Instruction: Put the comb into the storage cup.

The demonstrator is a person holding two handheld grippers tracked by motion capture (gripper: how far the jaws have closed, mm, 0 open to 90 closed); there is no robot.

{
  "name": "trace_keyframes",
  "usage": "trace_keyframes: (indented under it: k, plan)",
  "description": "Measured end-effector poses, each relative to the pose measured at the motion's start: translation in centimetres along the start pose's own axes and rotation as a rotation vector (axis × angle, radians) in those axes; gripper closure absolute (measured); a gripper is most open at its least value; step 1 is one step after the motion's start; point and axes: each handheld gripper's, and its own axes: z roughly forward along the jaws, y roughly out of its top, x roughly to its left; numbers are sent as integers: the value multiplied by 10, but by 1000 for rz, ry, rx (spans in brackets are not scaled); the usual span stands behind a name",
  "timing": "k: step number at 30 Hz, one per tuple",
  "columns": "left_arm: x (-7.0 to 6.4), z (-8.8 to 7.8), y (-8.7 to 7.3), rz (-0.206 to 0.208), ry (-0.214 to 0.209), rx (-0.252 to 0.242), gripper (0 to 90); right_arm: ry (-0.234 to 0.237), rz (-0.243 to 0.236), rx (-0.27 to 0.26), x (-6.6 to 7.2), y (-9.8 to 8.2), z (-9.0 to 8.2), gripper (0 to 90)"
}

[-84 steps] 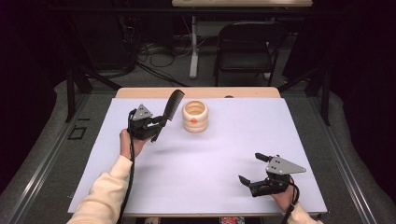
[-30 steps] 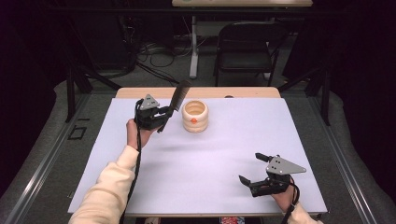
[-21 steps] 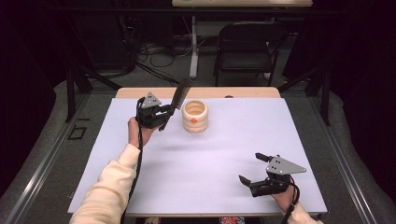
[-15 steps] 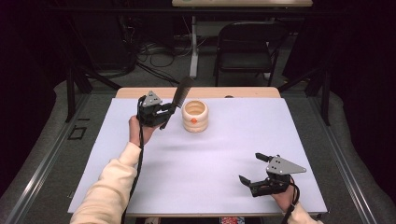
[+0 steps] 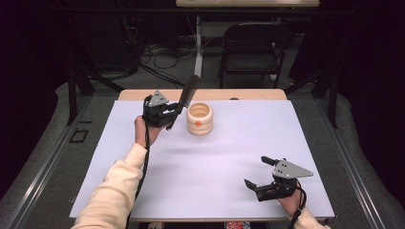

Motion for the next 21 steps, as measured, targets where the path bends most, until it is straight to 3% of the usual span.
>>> trace_keyframes:
  k: [21]
  plan:
    - [-5, 7, 18, 17, -5, -26, 716, 0, 0, 1, 0, 0, 0, 1]
